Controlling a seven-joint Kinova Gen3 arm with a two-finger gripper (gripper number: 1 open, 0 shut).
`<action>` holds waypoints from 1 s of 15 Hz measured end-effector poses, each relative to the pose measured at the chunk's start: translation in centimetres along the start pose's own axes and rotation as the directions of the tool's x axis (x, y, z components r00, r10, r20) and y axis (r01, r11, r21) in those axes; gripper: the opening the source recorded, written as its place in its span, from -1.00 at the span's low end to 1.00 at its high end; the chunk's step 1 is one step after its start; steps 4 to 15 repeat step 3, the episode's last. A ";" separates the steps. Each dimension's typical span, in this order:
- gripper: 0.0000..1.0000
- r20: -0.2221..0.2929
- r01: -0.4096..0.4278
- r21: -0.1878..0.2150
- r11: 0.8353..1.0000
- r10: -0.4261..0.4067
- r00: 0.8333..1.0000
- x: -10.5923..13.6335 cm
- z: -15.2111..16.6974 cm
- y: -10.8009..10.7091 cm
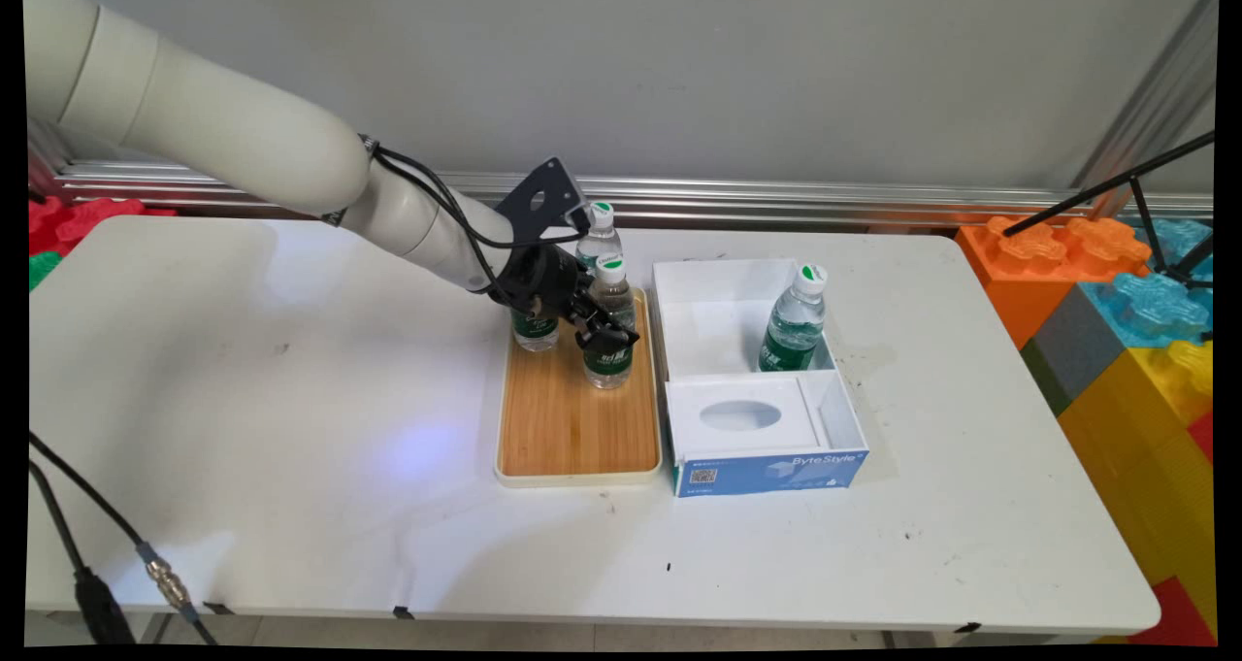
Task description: Place the picked object on the tray
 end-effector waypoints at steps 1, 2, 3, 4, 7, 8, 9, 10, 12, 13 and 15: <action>1.00 -0.004 -0.008 0.004 1.000 0.008 1.000 -0.1 0.0 0.0; 1.00 -0.006 -0.017 0.007 1.000 0.017 1.000 -0.2 0.1 -0.1; 1.00 -0.007 -0.023 0.008 1.000 0.023 1.000 -0.3 0.1 -0.1; 1.00 -0.007 -0.023 0.008 1.000 0.023 1.000 -0.3 0.1 -0.1; 1.00 -0.007 -0.023 0.008 1.000 0.023 1.000 -0.3 0.1 -0.1; 1.00 -0.007 -0.023 0.008 1.000 0.023 1.000 -0.3 0.1 -0.1; 1.00 -0.007 -0.023 0.008 1.000 0.023 1.000 -0.3 0.1 -0.1; 1.00 -0.007 -0.023 0.008 1.000 0.023 1.000 -0.3 0.1 -0.1; 1.00 -0.007 -0.023 0.008 1.000 0.023 1.000 -0.3 0.1 -0.1; 1.00 -0.007 -0.023 0.008 1.000 0.023 1.000 -0.3 0.1 -0.1; 1.00 -0.007 -0.023 0.008 1.000 0.023 1.000 -0.3 0.1 -0.1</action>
